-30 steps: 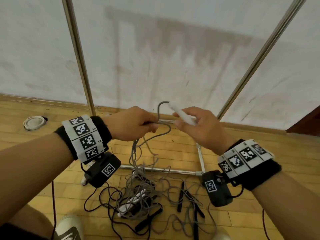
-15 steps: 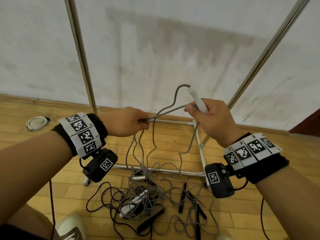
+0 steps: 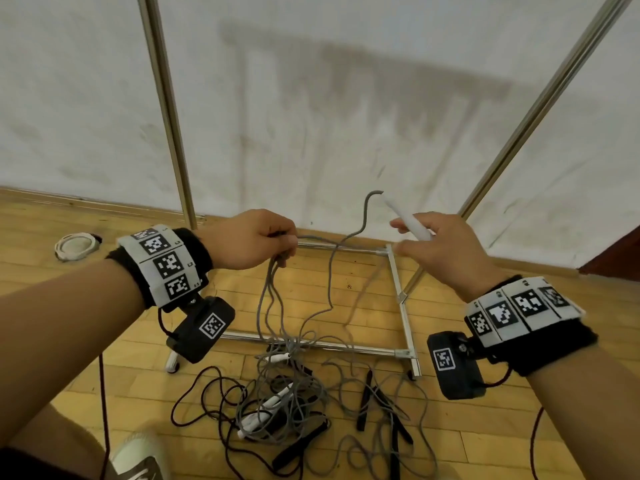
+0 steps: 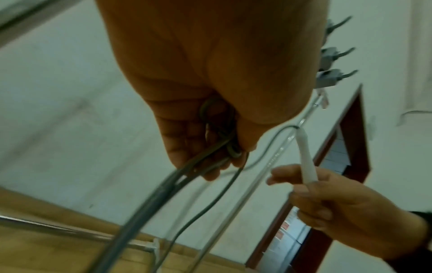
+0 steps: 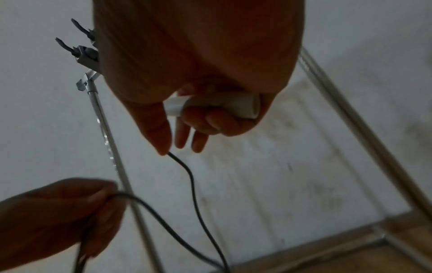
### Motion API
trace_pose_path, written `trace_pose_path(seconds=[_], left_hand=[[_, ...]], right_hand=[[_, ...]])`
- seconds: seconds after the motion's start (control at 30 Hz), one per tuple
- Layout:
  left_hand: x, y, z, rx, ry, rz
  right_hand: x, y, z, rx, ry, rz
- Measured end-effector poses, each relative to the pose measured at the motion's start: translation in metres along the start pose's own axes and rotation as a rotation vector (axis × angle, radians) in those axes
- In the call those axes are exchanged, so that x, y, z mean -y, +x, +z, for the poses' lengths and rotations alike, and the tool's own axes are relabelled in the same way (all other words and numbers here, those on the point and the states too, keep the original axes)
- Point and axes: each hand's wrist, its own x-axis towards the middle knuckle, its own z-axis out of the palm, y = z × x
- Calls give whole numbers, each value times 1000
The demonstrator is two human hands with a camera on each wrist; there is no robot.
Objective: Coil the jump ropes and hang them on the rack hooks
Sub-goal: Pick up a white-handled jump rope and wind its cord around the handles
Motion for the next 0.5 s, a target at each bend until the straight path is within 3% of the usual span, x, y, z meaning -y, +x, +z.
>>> trace_pose_path(seconds=[0.17, 0.33, 0.5], left_hand=[[-25, -3, 10, 27, 44, 73], [-41, -2, 16, -53, 21, 146], [-27, -2, 10, -10, 21, 124]], right_hand=[[16, -13, 34, 146, 120, -103], [27, -15, 52, 152, 151, -155], [29, -9, 42, 112, 142, -195]])
